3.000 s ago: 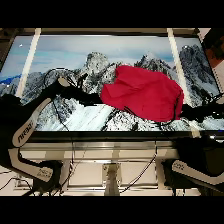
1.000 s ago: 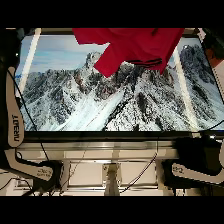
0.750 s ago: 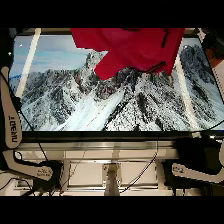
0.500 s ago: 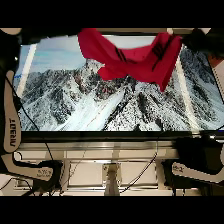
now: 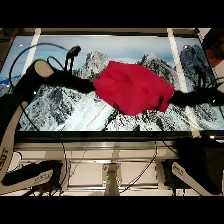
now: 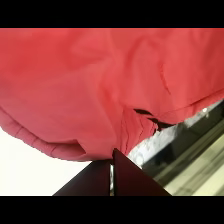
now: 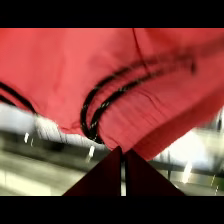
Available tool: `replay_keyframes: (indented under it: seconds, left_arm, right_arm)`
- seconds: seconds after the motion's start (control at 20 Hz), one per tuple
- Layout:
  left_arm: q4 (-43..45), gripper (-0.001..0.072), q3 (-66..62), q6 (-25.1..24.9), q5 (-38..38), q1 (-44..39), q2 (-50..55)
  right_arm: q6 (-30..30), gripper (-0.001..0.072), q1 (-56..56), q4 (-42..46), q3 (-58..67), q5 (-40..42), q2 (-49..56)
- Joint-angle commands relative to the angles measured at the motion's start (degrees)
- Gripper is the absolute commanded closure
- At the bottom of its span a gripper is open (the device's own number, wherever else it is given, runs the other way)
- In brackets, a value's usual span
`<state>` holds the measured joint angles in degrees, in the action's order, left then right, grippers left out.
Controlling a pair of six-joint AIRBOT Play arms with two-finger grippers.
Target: Fold the clothes and pants, and hang the long-sleeved shirts on hangers.
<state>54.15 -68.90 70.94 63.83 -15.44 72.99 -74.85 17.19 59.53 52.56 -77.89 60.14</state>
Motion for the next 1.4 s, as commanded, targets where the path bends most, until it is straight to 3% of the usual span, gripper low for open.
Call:
replay_keyframes:
  seconds: [0.0,0.15,0.3,0.4,0.5,0.55,0.6,0.65,0.8,0.9,0.95,1.0,1.15,1.2,1.25,1.35]
  left_arm:
    - [2.4,0.0705,13.4,1.1,-0.2,-1.0,-6.4]
    - [2.8,0.0705,18.7,1.1,-1.4,-1.5,-6.8]
    - [11.3,0.0705,22.1,2.3,-3.7,-1.5,-6.8]
    - [16.6,0.0704,23.4,5.2,-4.5,-1.4,-6.8]
    - [15.4,0.0699,23.6,5.2,-4.8,-1.4,-6.8]
    - [13.1,0.0615,23.6,5.2,-5.4,-1.4,-6.8]
    - [9.9,0.0355,23.5,5.2,-5.8,-1.4,-6.9]
    - [6.7,0.021,23.3,5.2,-5.8,-1.4,-6.9]
    - [1.7,0.0208,21.2,5.7,-5.2,-1.4,-8.3]
    - [1.7,0.0209,18.3,5.8,-9.2,-1.1,-9.9]
    - [1.3,0.025,16.5,6.1,-14.3,-0.6,-9.9]
    - [0.8,0.0296,14.5,7.8,-18.7,0.2,-9.1]
    - [-7.8,0.0293,5.6,7.9,-19.3,3.8,0.3]
    - [-12.8,0.0263,2.9,5.3,-19.3,4.7,4.2]
    - [-18.2,0.0171,0.1,1.6,-19.4,5.6,8.1]
    - [-29.3,0.0152,-5.1,-2.1,-20.2,7.0,16.2]
  right_arm:
    - [-0.2,0.0701,0.1,3.7,-13.7,0.2,-4.0]
    - [-4.0,0.0701,0.1,12.2,-15.6,1.0,-4.0]
    - [-6.4,0.0701,0.1,21.0,-15.6,2.2,-4.0]
    - [-8.2,0.07,0.1,22.3,-15.6,5.4,-4.0]
    - [-8.3,0.0668,0.1,21.3,-15.5,9.3,-4.0]
    - [-9.1,0.0503,0.1,21.0,-15.1,10.3,-4.0]
    - [-10.0,0.028,0.1,21.3,-13.9,9.7,-4.0]
    - [-10.0,0.0221,0.1,22.2,-11.8,7.5,-4.0]
    - [-10.2,0.0221,0.1,26.7,-2.6,2.1,-4.0]
    - [-13.8,0.0223,0.1,28.2,2.8,6.4,-3.6]
    - [-16.1,0.023,0.1,28.0,4.3,9.5,-2.5]
    - [-17.5,0.0232,0.1,27.1,5.6,11.2,-0.2]
    - [-16.1,0.0232,1.1,17.6,9.1,11.5,11.4]
    - [-13.3,0.0232,2.4,11.5,10.6,11.0,15.8]
    - [-10.5,0.0232,4.2,3.7,12.4,9.9,20.1]
    - [-4.9,0.0231,8.8,-12.3,15.7,6.9,27.2]
